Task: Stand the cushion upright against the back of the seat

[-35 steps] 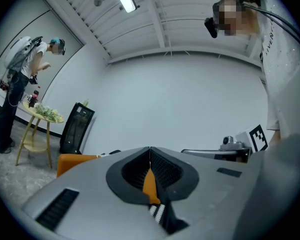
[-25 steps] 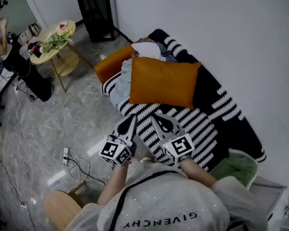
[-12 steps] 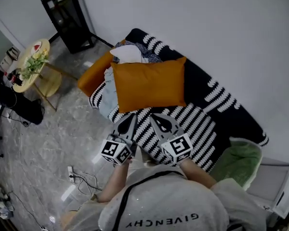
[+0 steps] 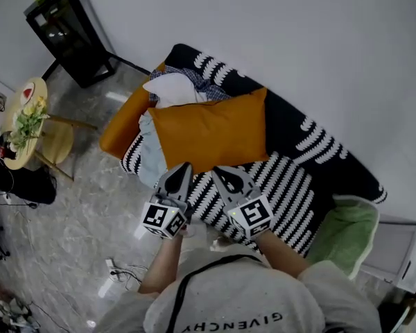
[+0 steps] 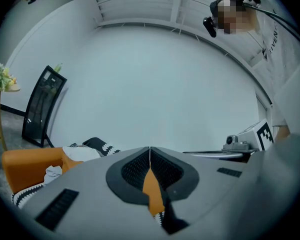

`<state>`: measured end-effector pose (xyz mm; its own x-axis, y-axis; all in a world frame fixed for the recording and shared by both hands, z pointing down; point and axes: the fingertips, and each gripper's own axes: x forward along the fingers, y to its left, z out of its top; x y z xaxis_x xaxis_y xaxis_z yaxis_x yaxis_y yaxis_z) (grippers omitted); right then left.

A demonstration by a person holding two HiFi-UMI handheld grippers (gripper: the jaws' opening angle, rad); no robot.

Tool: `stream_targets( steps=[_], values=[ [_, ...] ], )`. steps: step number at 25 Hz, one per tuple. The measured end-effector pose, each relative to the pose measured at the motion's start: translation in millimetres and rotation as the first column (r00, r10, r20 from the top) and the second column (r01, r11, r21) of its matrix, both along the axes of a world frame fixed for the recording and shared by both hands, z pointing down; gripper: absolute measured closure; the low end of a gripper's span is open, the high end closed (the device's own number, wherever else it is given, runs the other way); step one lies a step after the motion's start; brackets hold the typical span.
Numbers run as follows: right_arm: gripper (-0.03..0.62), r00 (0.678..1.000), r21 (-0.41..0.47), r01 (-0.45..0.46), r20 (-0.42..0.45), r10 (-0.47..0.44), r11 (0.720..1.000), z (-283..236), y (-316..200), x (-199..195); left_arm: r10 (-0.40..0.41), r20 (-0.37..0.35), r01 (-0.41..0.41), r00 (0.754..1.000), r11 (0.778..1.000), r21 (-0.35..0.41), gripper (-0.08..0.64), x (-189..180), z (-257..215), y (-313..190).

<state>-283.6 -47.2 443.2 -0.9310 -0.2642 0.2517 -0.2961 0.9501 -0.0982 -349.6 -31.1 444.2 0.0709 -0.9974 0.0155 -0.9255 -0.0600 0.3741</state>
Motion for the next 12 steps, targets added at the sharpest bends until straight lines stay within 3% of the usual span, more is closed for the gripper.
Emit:
stream_targets(
  steps=[12],
  values=[
    [0.574,0.996,-0.052,-0.055,-0.079,0.051,0.997,61.7,-54.2,-91.6,-0.054,-0.013,0.052,0.998,0.988,-0.147,0.534,-119.1,84.3,-43.7]
  ],
)
